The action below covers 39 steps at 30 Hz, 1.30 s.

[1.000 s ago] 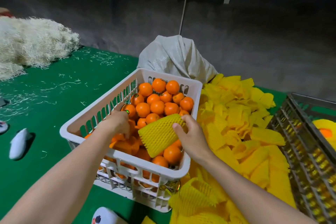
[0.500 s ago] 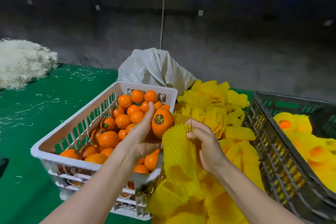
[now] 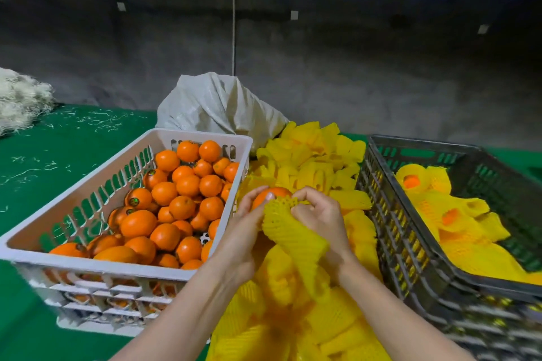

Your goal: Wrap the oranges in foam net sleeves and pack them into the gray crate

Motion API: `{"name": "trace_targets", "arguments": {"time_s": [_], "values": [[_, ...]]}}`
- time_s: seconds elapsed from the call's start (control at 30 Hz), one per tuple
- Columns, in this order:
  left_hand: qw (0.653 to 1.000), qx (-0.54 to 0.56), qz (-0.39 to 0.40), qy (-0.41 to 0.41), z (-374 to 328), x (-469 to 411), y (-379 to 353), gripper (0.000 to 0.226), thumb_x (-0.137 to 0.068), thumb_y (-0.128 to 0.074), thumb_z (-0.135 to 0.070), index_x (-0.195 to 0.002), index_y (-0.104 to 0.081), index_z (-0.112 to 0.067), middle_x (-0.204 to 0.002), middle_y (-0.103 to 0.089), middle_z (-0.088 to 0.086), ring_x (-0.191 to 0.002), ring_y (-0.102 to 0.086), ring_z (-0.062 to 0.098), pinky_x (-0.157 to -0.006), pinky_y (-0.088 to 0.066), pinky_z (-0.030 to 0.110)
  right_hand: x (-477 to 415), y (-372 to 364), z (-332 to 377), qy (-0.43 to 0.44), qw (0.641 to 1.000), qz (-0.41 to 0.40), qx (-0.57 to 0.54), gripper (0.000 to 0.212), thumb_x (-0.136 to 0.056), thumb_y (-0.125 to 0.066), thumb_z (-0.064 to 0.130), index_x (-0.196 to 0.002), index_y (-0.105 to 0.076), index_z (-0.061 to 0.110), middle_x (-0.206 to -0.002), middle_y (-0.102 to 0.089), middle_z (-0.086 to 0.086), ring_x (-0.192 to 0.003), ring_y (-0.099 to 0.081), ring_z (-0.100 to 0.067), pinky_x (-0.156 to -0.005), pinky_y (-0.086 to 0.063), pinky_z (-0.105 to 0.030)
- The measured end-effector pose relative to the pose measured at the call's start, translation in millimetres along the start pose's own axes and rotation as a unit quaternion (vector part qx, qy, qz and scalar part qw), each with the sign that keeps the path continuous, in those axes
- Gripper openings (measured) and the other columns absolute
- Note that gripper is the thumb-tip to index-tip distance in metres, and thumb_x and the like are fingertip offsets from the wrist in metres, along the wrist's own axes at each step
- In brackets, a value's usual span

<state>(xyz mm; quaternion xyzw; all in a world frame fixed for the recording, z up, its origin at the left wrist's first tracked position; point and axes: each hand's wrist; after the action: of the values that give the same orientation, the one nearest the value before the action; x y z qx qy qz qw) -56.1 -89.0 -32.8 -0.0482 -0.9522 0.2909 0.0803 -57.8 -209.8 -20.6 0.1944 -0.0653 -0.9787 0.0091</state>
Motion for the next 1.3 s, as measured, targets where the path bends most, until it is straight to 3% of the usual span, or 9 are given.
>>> {"name": "trace_targets", "arguments": {"time_s": [0.23,0.37,0.43,0.5,0.57,0.67,0.97,1.17,1.3], "values": [[0.994,-0.007,0.108,0.022,10,12,0,0.047,-0.078,-0.063,-0.035,-0.123,-0.057,-0.025,-0.114,-0.069,0.005,-0.107,-0.065,0.027,-0.084,-0.054,0.043,1,14,-15,0.000,0.991,-0.127,0.035,0.016,-0.089,-0.052,0.016,-0.074,-0.048,0.020,-0.061,-0.042,0.000,-0.059,-0.036,-0.016,-0.054,-0.033,-0.037],[0.999,0.002,0.044,-0.023,15,8,-6,0.069,-0.066,-0.073,-0.031,-0.129,-0.052,-0.012,-0.102,-0.072,0.008,-0.091,-0.069,0.022,-0.074,-0.055,0.033,11,1,-16,-0.014,0.986,-0.164,-0.010,0.018,-0.094,-0.046,0.030,-0.078,-0.046,0.023,-0.069,-0.051,-0.004,-0.064,-0.058,-0.033,-0.056,-0.051,-0.046],[0.996,0.080,0.025,0.004,17,6,-14,0.064,-0.076,-0.064,-0.041,-0.129,-0.055,-0.005,-0.106,-0.070,0.015,-0.098,-0.067,0.025,-0.086,-0.052,0.036,17,-9,-17,0.011,0.981,-0.190,0.032,0.025,-0.089,-0.043,0.048,-0.078,-0.044,0.025,-0.064,-0.052,0.007,-0.063,-0.056,-0.005,-0.058,-0.045,-0.032],[0.993,0.117,-0.002,0.027,16,5,-19,0.065,-0.086,-0.052,-0.049,-0.130,-0.051,-0.001,-0.101,-0.070,0.022,-0.082,-0.070,0.020,-0.072,-0.056,0.031,21,-17,-17,0.039,0.981,-0.183,0.060,0.031,-0.087,-0.042,0.054,-0.077,-0.042,0.024,-0.057,-0.049,0.012,-0.054,-0.046,0.001,-0.051,-0.032,-0.025],[0.993,0.104,-0.039,0.046,16,2,-18,0.066,-0.092,-0.044,-0.051,-0.132,-0.048,0.002,-0.105,-0.067,0.024,-0.071,-0.068,0.015,-0.058,-0.054,0.027,17,-15,-16,0.063,0.980,-0.178,0.067,0.028,-0.093,-0.047,0.043,-0.073,-0.041,0.025,-0.053,-0.043,0.010,-0.051,-0.041,0.000,-0.050,-0.029,-0.023],[0.992,0.105,-0.031,0.058,15,0,-17,0.053,-0.084,-0.053,-0.054,-0.108,-0.070,-0.009,-0.100,-0.073,0.010,-0.086,-0.071,0.024,-0.066,-0.054,0.034,3,-3,-17,0.066,0.978,-0.182,0.071,0.031,-0.095,-0.047,0.023,-0.065,-0.038,0.022,-0.055,-0.036,0.008,-0.052,-0.038,-0.002,-0.051,-0.028,-0.019],[0.995,0.102,0.014,-0.008,15,-2,-10,0.028,-0.069,-0.063,-0.047,-0.074,-0.079,-0.024,-0.085,-0.075,0.005,-0.079,-0.073,0.019,-0.062,-0.057,0.031,-9,4,-24,-0.006,0.991,-0.122,-0.048,0.038,-0.092,-0.053,0.022,-0.060,-0.040,0.007,-0.056,-0.032,-0.005,-0.052,-0.030,-0.005,-0.047,-0.025,-0.020],[0.990,0.102,-0.087,0.044,12,-8,-8,0.047,-0.086,-0.058,-0.047,-0.125,-0.058,-0.021,-0.100,-0.072,0.012,-0.084,-0.069,0.027,-0.063,-0.055,0.036,-16,11,-21,-0.171,0.978,0.031,-0.114,0.029,-0.097,-0.042,0.032,-0.088,-0.066,0.019,-0.095,-0.067,-0.009,-0.082,-0.062,-0.016,-0.069,-0.051,-0.025],[0.991,0.013,-0.130,-0.021,18,-14,-10,0.044,-0.088,-0.054,-0.052,-0.117,-0.062,-0.020,-0.105,-0.070,0.004,-0.099,-0.065,0.022,-0.087,-0.052,0.040,-6,11,-10,-0.262,0.941,0.081,-0.200,0.063,-0.078,-0.036,0.066,-0.102,-0.068,0.017,-0.095,-0.071,-0.004,-0.089,-0.068,-0.017,-0.073,-0.054,-0.028]]}}
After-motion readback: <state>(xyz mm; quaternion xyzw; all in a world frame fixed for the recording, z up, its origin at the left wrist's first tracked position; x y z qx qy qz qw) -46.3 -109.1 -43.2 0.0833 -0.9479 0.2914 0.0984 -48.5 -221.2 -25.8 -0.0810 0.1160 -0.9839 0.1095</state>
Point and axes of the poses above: each hand's wrist, its own x-axis away from the middle knuckle, its own y-axis out of the back of the hand, z = x × y
